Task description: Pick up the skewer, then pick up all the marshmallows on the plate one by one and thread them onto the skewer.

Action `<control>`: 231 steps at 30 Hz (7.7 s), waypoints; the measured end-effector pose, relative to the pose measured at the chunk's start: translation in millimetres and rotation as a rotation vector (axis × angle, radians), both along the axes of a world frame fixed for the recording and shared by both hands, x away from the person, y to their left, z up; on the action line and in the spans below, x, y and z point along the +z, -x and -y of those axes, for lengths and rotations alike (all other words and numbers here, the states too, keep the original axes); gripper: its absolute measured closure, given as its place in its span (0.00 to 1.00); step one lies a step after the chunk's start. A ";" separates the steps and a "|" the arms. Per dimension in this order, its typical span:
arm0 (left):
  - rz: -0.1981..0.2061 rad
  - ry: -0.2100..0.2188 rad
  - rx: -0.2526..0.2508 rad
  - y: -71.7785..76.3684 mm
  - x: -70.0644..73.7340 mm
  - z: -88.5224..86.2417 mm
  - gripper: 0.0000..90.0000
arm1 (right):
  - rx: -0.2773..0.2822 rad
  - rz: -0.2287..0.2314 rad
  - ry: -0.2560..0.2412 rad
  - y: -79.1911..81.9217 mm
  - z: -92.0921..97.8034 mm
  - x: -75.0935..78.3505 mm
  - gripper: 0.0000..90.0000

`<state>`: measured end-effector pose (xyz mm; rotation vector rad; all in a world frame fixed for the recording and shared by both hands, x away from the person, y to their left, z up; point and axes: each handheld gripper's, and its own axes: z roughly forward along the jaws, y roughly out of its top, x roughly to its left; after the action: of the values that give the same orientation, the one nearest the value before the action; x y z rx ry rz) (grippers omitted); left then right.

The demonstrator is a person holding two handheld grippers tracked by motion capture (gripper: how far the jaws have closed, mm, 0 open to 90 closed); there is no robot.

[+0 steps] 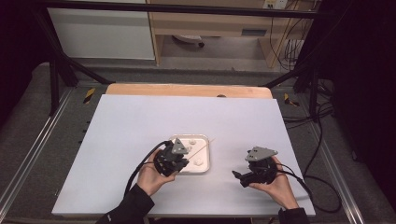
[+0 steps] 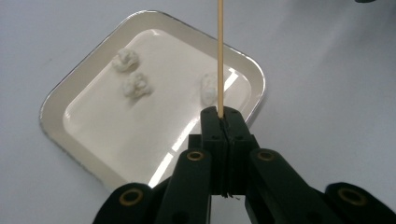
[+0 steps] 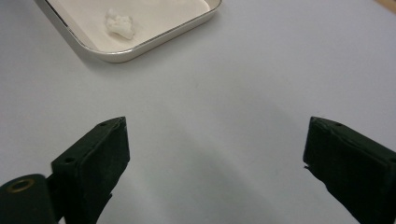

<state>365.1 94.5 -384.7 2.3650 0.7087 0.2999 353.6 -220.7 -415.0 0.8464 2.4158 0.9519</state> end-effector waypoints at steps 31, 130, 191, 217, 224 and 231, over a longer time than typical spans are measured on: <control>0.057 0.230 0.177 25.7 -18.2 -103.8 0.99 | -0.075 -0.121 -0.197 -14.8 -43.8 8.5 0.01; 0.111 0.290 0.018 49.3 -22.2 -58.8 0.99 | 0.111 -0.103 -0.651 -33.6 -77.6 71.0 0.80; 0.152 0.287 0.026 51.8 -27.0 -53.8 0.99 | 0.201 -0.180 -0.683 -19.2 -103.1 45.4 0.90; 0.141 0.327 0.039 46.0 -24.0 -45.4 0.99 | 0.242 -0.284 -0.621 -15.5 -127.0 13.7 0.82; 0.120 0.351 0.093 40.9 -24.9 -61.9 0.99 | 0.152 -0.148 -0.565 -14.5 -110.0 30.9 0.35; 0.104 0.359 0.126 37.8 -25.0 -79.2 0.98 | 0.055 -0.063 -0.403 -27.3 -98.9 26.4 0.10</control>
<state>327.3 173.6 -409.7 1.9568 0.7914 0.3179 380.8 -121.8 -388.6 0.9590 2.3444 1.4867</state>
